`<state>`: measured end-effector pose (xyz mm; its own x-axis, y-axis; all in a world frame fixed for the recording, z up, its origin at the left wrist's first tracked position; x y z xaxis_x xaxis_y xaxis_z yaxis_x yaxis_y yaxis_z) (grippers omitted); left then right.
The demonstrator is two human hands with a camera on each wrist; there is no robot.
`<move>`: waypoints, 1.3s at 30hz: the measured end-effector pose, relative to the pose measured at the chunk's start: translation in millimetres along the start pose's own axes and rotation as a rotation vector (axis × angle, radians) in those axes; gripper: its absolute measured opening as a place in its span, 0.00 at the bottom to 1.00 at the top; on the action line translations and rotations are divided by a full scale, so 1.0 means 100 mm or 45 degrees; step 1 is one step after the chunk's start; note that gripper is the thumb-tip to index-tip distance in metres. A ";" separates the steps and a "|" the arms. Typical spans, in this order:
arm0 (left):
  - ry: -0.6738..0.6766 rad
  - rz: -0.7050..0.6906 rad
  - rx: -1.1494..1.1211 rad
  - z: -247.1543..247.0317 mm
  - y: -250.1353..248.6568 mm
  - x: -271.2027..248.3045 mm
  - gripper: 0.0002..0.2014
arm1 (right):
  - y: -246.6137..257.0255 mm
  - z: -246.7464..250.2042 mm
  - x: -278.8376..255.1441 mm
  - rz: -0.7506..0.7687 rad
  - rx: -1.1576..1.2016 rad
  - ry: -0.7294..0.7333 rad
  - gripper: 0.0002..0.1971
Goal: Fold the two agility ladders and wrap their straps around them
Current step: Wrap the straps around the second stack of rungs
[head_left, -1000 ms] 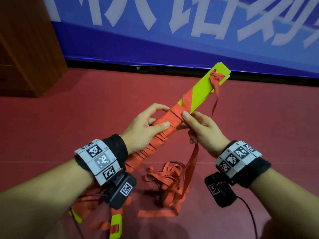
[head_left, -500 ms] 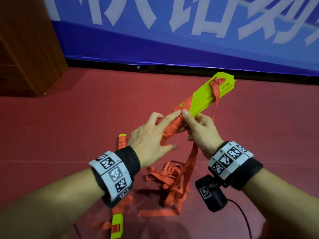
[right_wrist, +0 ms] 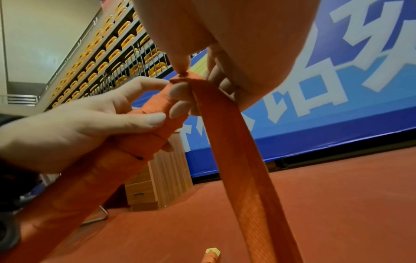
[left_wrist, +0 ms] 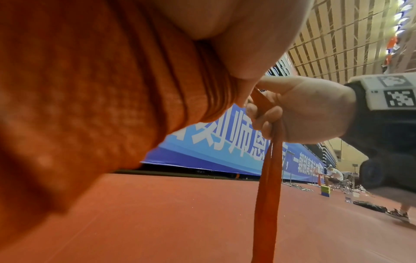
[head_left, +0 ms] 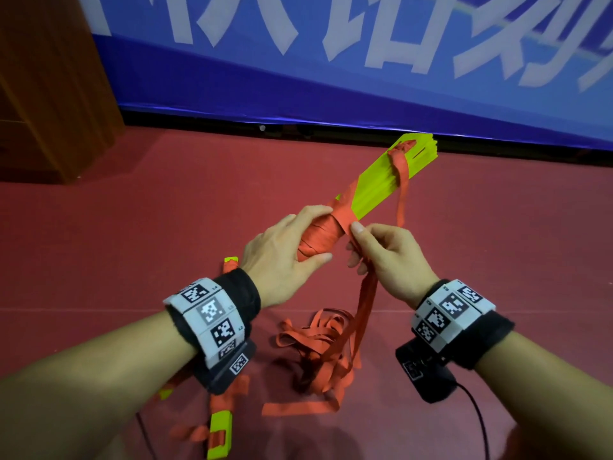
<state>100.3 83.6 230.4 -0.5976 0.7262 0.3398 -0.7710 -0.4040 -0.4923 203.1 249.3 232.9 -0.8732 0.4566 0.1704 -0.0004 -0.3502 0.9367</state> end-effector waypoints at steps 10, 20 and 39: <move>0.032 0.005 -0.556 0.05 0.03 0.00 0.28 | 0.10 0.06 0.07 0.203 -0.014 -0.049 0.17; 0.146 0.036 -0.908 0.04 0.01 -0.01 0.26 | 0.09 0.09 0.11 0.199 -0.048 -0.108 0.23; 0.303 0.074 -0.621 -0.01 0.09 0.03 0.24 | -0.08 -0.11 0.12 -0.048 0.150 -0.066 0.31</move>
<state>91.9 82.9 226.7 -0.5262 0.8391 0.1379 -0.5127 -0.1837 -0.8387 187.2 248.1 224.3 -0.8473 0.5104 0.1469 0.0268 -0.2351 0.9716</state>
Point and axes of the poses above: each hand's wrist, its own x-axis towards the middle knuckle, its own z-axis out of the back of the hand, y = z × x, the point moved 3 cm from there along x, towards the middle knuckle, and after that the axes turned 5 degrees about x, right-handed, at the moved point
